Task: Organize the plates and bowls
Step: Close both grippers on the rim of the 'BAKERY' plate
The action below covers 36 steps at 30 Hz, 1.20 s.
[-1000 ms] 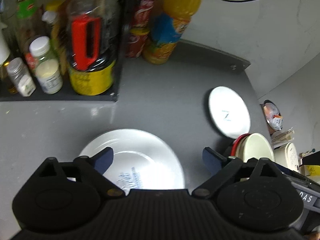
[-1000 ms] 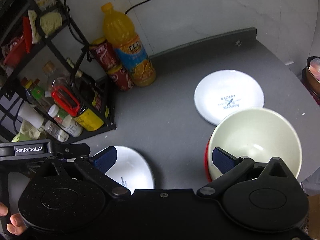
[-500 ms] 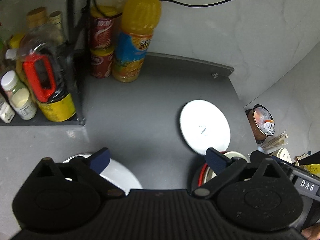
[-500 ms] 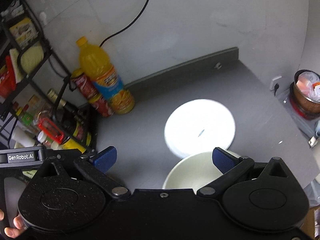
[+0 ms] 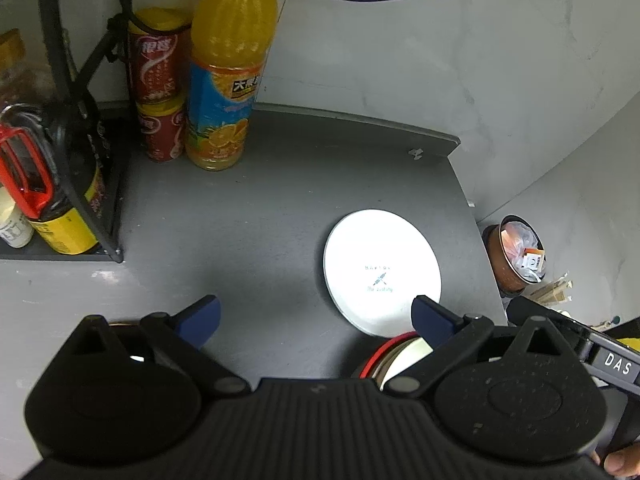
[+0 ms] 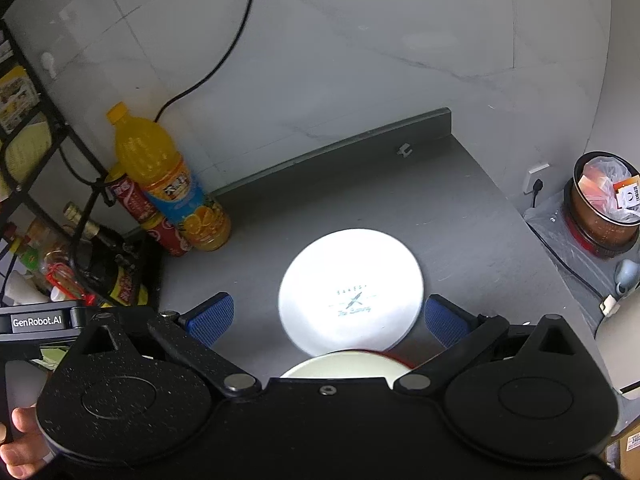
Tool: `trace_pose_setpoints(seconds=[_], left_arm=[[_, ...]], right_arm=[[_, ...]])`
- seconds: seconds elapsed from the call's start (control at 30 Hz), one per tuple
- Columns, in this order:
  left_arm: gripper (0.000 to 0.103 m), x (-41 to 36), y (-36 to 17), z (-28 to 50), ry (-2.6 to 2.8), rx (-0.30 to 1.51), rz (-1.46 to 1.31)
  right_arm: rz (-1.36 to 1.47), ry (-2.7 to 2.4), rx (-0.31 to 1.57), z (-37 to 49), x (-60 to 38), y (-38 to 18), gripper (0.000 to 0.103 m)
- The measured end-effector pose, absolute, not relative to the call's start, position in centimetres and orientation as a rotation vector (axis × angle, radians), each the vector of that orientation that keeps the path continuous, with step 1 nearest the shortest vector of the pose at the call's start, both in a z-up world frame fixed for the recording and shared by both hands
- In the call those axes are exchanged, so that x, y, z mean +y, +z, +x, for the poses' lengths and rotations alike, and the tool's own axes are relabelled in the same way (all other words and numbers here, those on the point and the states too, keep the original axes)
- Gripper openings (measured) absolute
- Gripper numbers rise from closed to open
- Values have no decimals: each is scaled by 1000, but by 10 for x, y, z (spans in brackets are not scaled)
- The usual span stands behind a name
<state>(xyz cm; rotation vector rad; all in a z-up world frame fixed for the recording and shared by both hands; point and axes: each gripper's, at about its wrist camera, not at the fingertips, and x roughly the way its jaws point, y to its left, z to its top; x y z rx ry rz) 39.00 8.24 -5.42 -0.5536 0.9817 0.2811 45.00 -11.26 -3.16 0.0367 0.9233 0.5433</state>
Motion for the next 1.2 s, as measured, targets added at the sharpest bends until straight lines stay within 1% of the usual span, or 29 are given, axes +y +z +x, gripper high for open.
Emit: trace_pose_setpoints(seconds=[0.27,0.5,0.6,0.67,0.73,0.77,0.83,0.9,0.93,0.97,1.0,1.03,1.07,1.1,1.13,1.2], left_arm=[[100,73,-73,416,327,982,-600],[98,67,-101,436,353,988,-668],[96,69,-116,442,374,989,-716],[92,71,-127,446,384,994,-741],[88,74,-140,450,387,1001,-780],[85,75,-145,451,383,1001,-803],[78,77,-157,455,389,1008,-839],[69,78,-166,460,392,1013,-868],[67,79,-171,462,394,1017,-887],[63,79,-176,464,394,1020,-905],[59,80,-180,466,395,1024,-920],[57,80,-184,468,397,1026,-930],[54,80,-187,470,397,1027,-937],[52,80,-190,471,397,1026,-945],[51,81,-194,473,401,1030,-954],[44,81,-201,477,409,1043,-964]], right_arm=[[42,563,971,482,-123,-48,103],[30,566,1027,513,-130,-74,102],[13,563,1055,526,-132,-88,100],[26,569,1081,535,-136,-99,94],[40,587,1115,543,-137,-110,81],[47,597,1137,548,-138,-116,79],[67,611,1176,556,-138,-127,71],[85,618,1204,563,-138,-137,65],[95,622,1218,566,-138,-142,62],[105,627,1229,570,-138,-147,60],[113,632,1240,573,-138,-152,56],[118,636,1249,576,-137,-157,50],[123,639,1259,579,-138,-161,48],[129,640,1271,582,-138,-165,42],[137,641,1284,585,-138,-170,40],[144,641,1299,590,-137,-178,38]])
